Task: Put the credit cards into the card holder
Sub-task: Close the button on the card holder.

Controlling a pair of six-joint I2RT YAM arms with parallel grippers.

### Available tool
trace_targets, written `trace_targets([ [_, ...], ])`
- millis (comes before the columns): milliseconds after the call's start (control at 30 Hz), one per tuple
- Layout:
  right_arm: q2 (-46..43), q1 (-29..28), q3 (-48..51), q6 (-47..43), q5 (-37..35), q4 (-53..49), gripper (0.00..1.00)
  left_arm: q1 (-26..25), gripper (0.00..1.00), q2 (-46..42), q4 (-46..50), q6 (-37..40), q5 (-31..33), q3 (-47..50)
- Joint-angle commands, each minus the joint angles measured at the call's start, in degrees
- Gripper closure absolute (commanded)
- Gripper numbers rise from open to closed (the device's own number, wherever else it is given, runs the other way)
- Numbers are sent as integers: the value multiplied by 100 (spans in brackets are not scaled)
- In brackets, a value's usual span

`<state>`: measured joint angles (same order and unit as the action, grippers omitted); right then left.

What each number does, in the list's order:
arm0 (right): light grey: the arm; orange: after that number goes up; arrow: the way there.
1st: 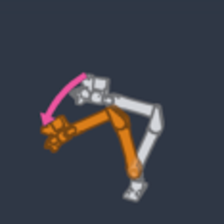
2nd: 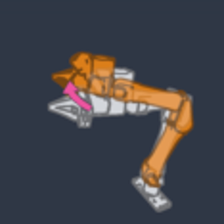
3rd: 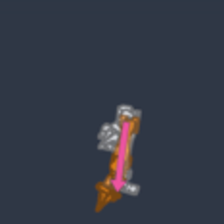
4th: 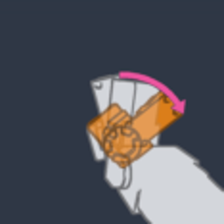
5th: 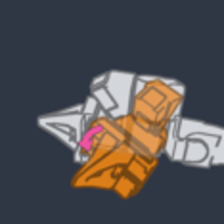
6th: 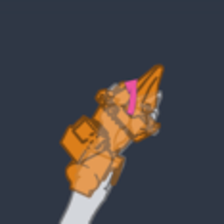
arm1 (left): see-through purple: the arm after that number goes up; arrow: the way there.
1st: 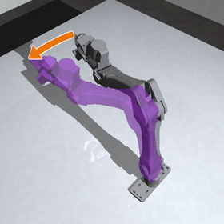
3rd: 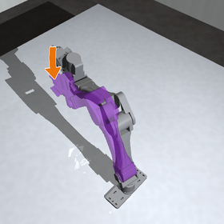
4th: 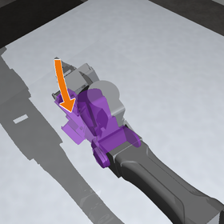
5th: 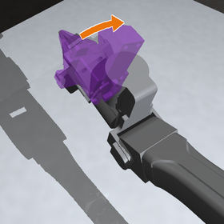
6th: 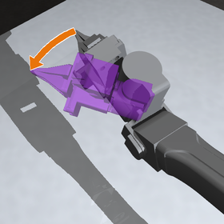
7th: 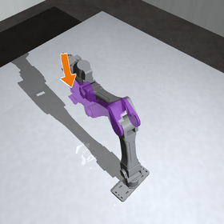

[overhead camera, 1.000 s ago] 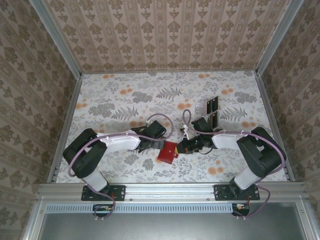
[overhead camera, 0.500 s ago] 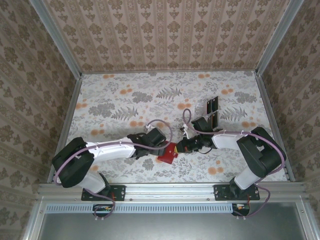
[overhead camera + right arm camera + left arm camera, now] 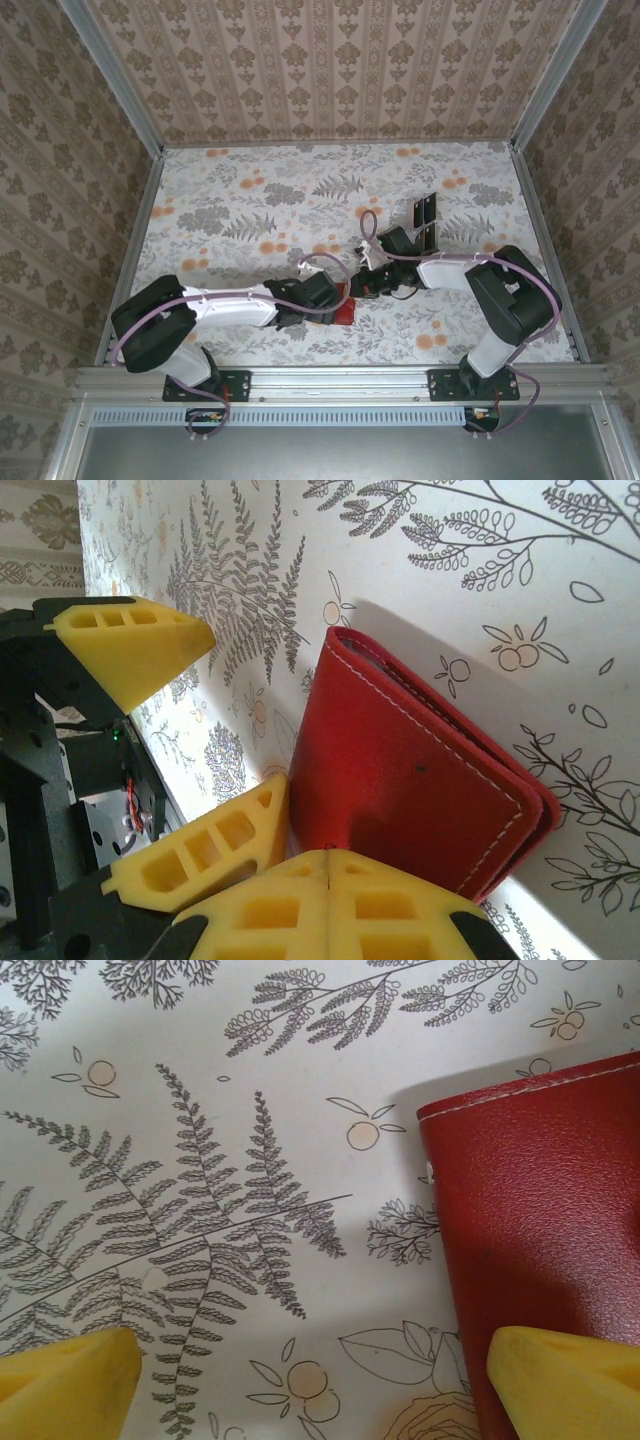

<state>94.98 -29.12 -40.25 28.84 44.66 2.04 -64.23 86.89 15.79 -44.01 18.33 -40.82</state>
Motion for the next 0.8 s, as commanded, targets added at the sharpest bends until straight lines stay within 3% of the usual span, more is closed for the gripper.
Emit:
trace_targets([
  [0,123,-23,-157,-80,155,-193,100,-118,0,210,27,-211,-6,15],
  [267,243,-23,-392,-397,-467,-888,98,-195,0,265,-41,-374,30,-4],
  [467,128,-28,-532,-448,-730,-1165,69,-266,0,326,-96,-494,48,2],
  [767,-547,-25,-792,-371,-1125,-1628,49,-300,0,273,-153,-555,117,17],
])
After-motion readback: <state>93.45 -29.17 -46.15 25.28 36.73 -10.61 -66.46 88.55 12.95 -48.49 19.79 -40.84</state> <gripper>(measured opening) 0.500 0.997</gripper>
